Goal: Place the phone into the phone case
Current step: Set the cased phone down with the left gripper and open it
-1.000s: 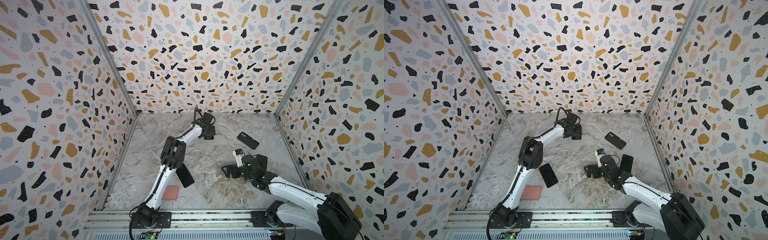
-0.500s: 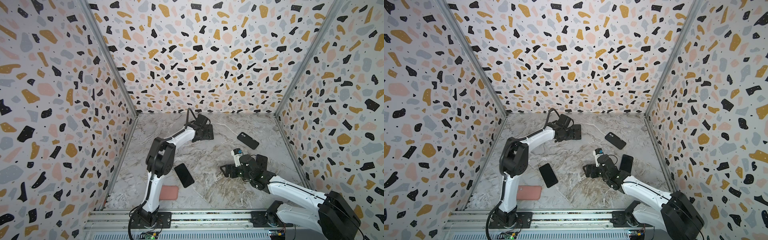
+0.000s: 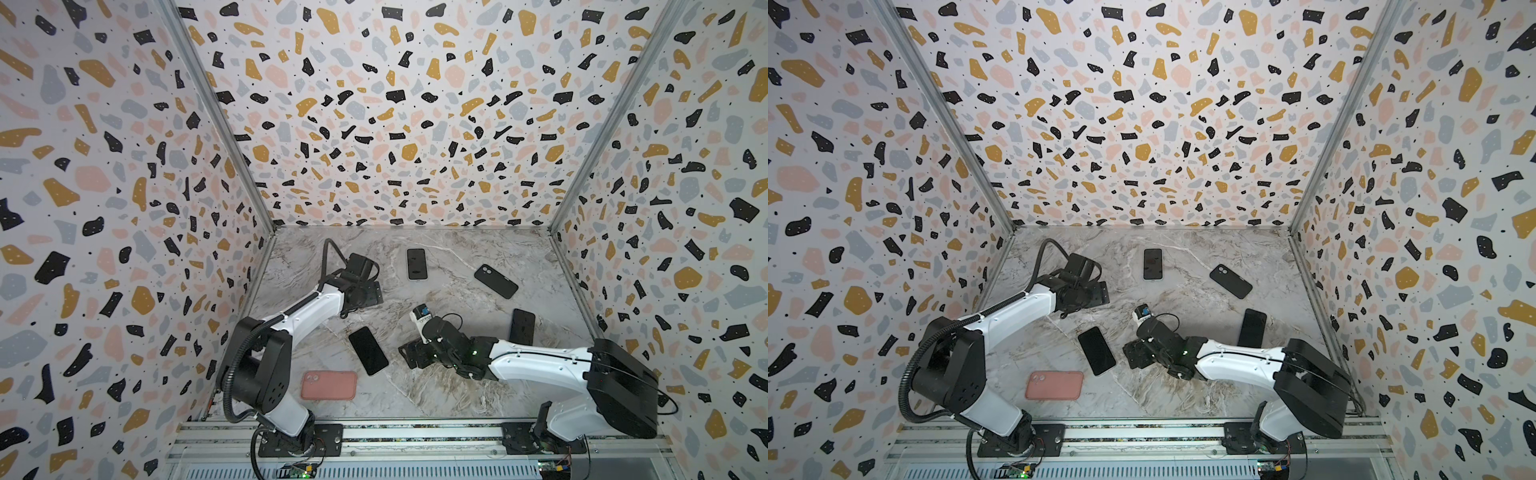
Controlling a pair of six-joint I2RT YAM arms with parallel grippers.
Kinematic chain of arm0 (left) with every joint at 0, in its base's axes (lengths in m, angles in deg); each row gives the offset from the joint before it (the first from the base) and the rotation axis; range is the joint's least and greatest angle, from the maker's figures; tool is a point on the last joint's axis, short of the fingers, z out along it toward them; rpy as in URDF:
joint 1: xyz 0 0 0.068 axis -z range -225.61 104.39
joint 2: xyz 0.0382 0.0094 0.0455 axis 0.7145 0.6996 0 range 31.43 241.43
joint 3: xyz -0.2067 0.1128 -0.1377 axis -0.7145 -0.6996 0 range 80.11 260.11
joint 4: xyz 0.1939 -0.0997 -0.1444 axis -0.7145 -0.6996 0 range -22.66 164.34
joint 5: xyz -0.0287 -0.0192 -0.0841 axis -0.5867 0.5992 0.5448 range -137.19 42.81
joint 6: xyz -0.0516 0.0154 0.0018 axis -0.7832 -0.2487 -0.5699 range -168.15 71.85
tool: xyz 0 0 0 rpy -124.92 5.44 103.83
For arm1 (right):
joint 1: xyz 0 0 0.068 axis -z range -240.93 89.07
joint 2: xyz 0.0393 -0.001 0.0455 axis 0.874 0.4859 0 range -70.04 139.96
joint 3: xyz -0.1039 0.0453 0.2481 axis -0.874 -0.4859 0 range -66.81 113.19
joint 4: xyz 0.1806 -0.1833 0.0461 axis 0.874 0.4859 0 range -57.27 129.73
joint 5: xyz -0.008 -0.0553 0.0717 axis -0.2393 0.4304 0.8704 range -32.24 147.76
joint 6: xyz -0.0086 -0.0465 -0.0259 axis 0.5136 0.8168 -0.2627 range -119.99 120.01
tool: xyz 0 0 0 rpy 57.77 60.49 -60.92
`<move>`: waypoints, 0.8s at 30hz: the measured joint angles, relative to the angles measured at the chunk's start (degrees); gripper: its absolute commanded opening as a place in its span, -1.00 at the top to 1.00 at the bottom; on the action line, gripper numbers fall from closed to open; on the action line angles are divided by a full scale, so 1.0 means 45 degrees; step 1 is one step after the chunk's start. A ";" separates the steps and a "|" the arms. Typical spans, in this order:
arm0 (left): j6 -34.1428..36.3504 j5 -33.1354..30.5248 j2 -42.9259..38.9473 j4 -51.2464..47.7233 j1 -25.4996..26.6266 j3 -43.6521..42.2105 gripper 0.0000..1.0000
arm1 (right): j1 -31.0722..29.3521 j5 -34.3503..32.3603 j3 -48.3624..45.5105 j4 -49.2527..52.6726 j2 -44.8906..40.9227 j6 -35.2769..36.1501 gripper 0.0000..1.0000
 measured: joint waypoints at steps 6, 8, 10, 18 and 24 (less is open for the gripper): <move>0.0228 -0.0379 -0.1719 -0.0180 -0.0461 -0.1768 -0.84 | -0.0918 -0.0301 0.2288 0.0821 0.2089 0.0641 -0.67; 0.0325 -0.0583 -0.2147 -0.0194 -0.0646 -0.2069 -0.85 | -0.1088 -0.0345 0.2773 0.1112 0.2560 0.0860 -0.66; 0.0437 -0.0797 -0.2433 -0.0223 -0.0986 -0.2341 -0.86 | -0.1161 -0.0374 0.3177 0.1360 0.2953 0.1069 -0.66; 0.0515 -0.1117 -0.2254 -0.0661 -0.1851 -0.2516 -0.85 | -0.1307 -0.0282 0.5207 0.2487 0.4862 0.1608 -0.66; 0.0510 -0.1093 -0.1307 -0.0889 -0.2336 -0.2307 -0.85 | -0.1462 -0.0272 0.6484 0.3424 0.6227 0.1661 -0.67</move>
